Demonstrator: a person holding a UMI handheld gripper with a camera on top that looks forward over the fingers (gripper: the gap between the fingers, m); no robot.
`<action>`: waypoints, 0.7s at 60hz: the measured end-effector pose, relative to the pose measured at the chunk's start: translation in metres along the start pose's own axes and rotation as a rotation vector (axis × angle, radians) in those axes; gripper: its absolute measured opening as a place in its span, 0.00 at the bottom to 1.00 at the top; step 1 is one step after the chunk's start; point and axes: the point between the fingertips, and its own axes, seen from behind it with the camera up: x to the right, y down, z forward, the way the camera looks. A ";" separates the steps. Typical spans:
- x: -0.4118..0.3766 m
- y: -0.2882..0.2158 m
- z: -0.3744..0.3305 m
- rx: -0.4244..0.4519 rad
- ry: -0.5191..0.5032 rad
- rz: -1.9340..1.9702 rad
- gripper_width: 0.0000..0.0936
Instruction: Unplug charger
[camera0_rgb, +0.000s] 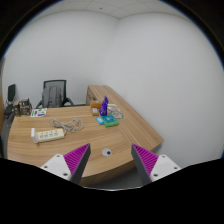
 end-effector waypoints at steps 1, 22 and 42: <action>0.000 0.001 0.000 -0.004 0.000 -0.001 0.92; -0.059 0.097 0.039 -0.129 -0.058 -0.064 0.92; -0.273 0.166 0.082 -0.139 -0.327 -0.138 0.92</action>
